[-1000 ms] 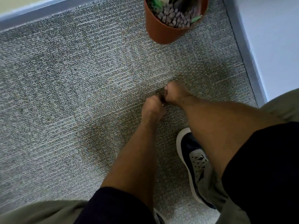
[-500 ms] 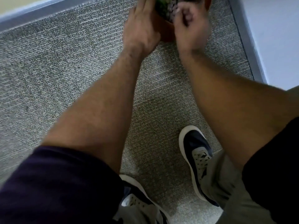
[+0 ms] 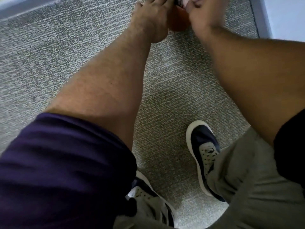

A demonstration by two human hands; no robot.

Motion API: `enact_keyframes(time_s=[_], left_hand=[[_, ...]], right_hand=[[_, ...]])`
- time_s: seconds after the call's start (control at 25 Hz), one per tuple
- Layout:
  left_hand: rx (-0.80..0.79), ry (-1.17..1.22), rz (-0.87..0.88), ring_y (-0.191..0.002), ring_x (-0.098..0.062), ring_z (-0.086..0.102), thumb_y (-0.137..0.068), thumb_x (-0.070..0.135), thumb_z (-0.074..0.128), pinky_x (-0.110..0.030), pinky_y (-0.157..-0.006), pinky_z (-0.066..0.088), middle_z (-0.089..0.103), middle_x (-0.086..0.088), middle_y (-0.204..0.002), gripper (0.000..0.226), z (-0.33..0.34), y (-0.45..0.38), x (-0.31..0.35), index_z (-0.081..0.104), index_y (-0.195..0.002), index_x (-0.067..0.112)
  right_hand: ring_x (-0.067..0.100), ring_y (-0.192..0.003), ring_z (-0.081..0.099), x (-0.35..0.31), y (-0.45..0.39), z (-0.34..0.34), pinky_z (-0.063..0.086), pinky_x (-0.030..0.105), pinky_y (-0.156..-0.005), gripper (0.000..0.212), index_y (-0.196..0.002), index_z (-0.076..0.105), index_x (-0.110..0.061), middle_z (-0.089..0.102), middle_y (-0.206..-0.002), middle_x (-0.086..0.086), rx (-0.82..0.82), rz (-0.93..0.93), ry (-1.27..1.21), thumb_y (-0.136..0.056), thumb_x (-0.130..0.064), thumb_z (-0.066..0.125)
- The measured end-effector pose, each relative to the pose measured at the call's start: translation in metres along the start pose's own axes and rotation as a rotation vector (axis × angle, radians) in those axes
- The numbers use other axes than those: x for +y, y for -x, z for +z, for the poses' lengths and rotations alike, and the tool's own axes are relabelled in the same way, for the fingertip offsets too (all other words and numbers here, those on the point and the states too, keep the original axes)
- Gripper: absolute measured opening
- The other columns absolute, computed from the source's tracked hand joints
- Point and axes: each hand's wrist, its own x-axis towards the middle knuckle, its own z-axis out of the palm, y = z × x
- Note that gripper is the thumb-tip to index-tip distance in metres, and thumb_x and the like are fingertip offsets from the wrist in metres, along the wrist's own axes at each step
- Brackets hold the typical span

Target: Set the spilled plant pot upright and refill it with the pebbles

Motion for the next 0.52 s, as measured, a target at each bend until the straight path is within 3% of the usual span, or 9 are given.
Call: enact_keyframes(time_s=[0.08,0.16,0.24,0.36,0.52], left_hand=[[-0.008,-0.041,0.025,-0.149,-0.037,0.029,-0.091,0.012,0.053,-0.06,-0.114,0.03,0.025,-0.005,-0.165,0.079,0.002,0.003,-0.006,0.017,-0.16,0.022],[-0.003,-0.07,0.041,-0.153,-0.033,0.022,-0.092,0.016,0.055,-0.059,-0.115,0.03,0.014,0.0,-0.17,0.086,0.006,0.008,-0.013,0.007,-0.162,0.026],[-0.027,-0.1,0.033,-0.156,-0.03,0.015,-0.095,0.019,0.055,-0.057,-0.118,0.028,0.001,0.003,-0.171,0.088,0.015,0.016,-0.022,-0.001,-0.163,0.026],[-0.084,-0.104,-0.05,-0.156,-0.026,0.013,-0.101,0.024,0.049,-0.055,-0.117,0.031,-0.01,0.002,-0.17,0.083,0.034,0.04,-0.044,-0.007,-0.162,0.023],[-0.158,-0.075,-0.088,-0.157,-0.02,0.004,-0.107,0.04,0.031,-0.05,-0.121,0.026,-0.011,-0.001,-0.17,0.071,0.058,0.069,-0.064,-0.008,-0.162,0.019]], right_hand=[[0.003,-0.09,0.063,0.0,0.005,-0.001,0.053,0.027,-0.086,0.019,-0.083,0.056,-0.03,0.062,-0.088,-0.015,-0.001,-0.056,-0.01,-0.088,-0.048,0.06],[0.008,-0.097,0.06,0.007,0.011,0.003,0.049,0.024,-0.088,0.029,-0.101,0.063,-0.019,0.062,-0.101,-0.008,0.022,-0.143,0.021,-0.091,-0.044,0.055],[0.012,-0.108,0.056,0.009,0.021,0.006,0.042,0.019,-0.093,0.032,-0.106,0.069,-0.014,0.063,-0.116,-0.003,0.044,-0.239,0.054,-0.09,-0.038,0.055],[0.01,-0.117,0.051,0.006,0.032,0.006,0.033,0.009,-0.098,0.032,-0.107,0.073,-0.014,0.061,-0.126,-0.007,0.09,-0.214,0.003,-0.085,-0.035,0.061],[0.024,-0.122,0.056,0.006,0.049,0.008,0.042,0.031,-0.102,0.034,-0.116,0.068,-0.013,0.06,-0.131,0.005,0.142,-0.382,0.127,-0.088,-0.032,0.063]])
